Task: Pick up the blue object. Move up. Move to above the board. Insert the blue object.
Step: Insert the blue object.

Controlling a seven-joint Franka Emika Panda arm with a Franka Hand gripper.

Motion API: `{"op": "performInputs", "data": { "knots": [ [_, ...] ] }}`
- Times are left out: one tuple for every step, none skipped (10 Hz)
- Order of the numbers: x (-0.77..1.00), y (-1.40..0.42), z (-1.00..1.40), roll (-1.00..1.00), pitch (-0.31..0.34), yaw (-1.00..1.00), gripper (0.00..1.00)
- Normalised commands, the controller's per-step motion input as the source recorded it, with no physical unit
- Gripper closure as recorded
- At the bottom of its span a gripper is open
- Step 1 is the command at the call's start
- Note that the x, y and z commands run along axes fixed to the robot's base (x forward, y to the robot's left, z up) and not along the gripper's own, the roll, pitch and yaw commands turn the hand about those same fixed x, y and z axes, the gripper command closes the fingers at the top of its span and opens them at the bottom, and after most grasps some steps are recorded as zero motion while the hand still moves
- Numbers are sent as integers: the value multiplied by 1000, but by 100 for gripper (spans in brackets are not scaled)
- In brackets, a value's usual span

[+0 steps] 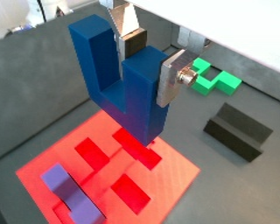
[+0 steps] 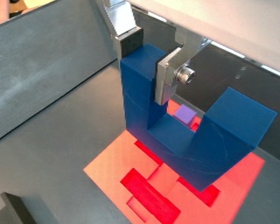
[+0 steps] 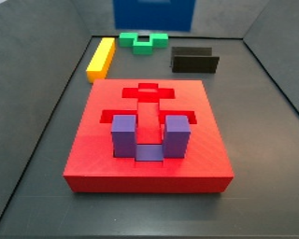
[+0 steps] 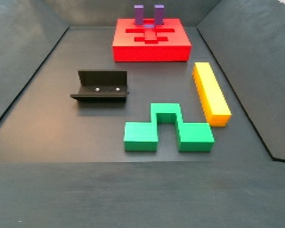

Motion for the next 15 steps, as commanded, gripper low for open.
{"op": "performInputs", "data": {
  "knots": [
    [426, 126, -669, -56, -37, 140, 100],
    [463, 194, -700, -70, -9, 143, 100],
    [571, 231, -591, -44, 0, 143, 100],
    [523, 229, -591, -27, 0, 146, 100],
    [360, 91, -654, 0, 0, 129, 100],
    [149, 34, -623, 0, -19, 100, 100],
    [0, 0, -383, 170, -60, 0, 100],
    [-57, 0, -243, 190, -44, -40, 100],
    [-297, 117, -6, 251, -23, -146, 100],
    [-363, 166, 6, 287, -20, -237, 100],
    [-263, 120, 0, 190, -4, -194, 100],
    [-160, 51, -54, 0, 0, -89, 100],
    [-160, 40, -189, -74, 0, -34, 100],
    [-106, 34, -220, -136, 0, -34, 100],
    [-11, 11, -191, -106, 0, -37, 100]
  ]
}}
